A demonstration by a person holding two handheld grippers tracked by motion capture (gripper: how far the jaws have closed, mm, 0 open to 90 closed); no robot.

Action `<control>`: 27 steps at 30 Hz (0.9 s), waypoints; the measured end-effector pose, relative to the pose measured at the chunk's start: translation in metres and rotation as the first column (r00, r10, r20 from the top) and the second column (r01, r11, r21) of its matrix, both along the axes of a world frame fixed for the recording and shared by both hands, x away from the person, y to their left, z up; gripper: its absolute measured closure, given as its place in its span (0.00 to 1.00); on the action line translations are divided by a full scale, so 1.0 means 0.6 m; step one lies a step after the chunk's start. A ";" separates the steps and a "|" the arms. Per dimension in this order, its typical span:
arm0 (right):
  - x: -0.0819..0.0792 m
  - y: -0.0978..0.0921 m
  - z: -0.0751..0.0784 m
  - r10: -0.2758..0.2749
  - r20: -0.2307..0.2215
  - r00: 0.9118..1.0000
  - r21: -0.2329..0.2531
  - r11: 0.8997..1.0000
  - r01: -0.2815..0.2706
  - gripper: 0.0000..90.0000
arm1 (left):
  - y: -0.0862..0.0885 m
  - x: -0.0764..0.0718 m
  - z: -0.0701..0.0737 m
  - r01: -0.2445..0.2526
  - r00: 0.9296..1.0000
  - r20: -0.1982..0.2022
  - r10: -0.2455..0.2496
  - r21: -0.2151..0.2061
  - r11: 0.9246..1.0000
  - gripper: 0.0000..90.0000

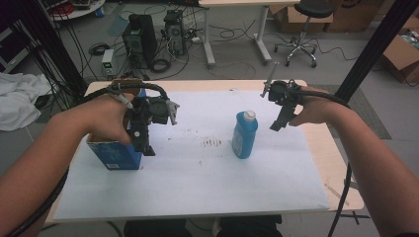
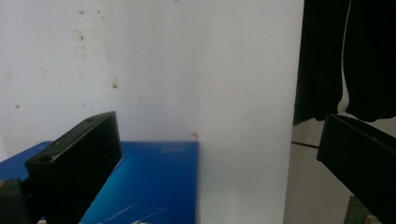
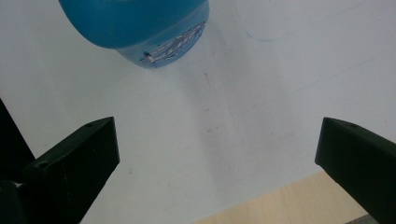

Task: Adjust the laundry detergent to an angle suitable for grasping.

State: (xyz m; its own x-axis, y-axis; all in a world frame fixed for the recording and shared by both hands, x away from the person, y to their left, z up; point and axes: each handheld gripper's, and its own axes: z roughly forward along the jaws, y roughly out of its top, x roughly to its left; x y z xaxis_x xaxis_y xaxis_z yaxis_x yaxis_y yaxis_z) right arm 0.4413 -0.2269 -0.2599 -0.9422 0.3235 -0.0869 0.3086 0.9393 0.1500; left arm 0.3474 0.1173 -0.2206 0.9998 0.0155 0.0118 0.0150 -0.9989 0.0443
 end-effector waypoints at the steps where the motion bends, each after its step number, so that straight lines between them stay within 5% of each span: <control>1: 0.000 0.000 0.001 -0.001 0.000 1.000 0.003 1.000 0.001 0.00 | -0.001 0.000 0.001 0.005 1.000 0.000 -0.005 0.001 1.000 0.00; 27: 0.001 0.000 0.015 0.015 0.016 1.000 -0.012 1.000 -0.015 0.00 | 0.003 -0.001 -0.001 -0.016 1.000 -0.008 0.016 -0.009 1.000 0.00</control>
State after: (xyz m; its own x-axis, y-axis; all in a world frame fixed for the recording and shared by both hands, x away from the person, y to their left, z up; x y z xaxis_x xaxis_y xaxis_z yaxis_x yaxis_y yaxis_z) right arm 0.4421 -0.2271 -0.2508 -0.9453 0.3086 -0.1055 0.2925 0.9454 0.1436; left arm 0.3466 0.1189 -0.2211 0.9995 0.0312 0.0041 0.0310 -0.9981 0.0529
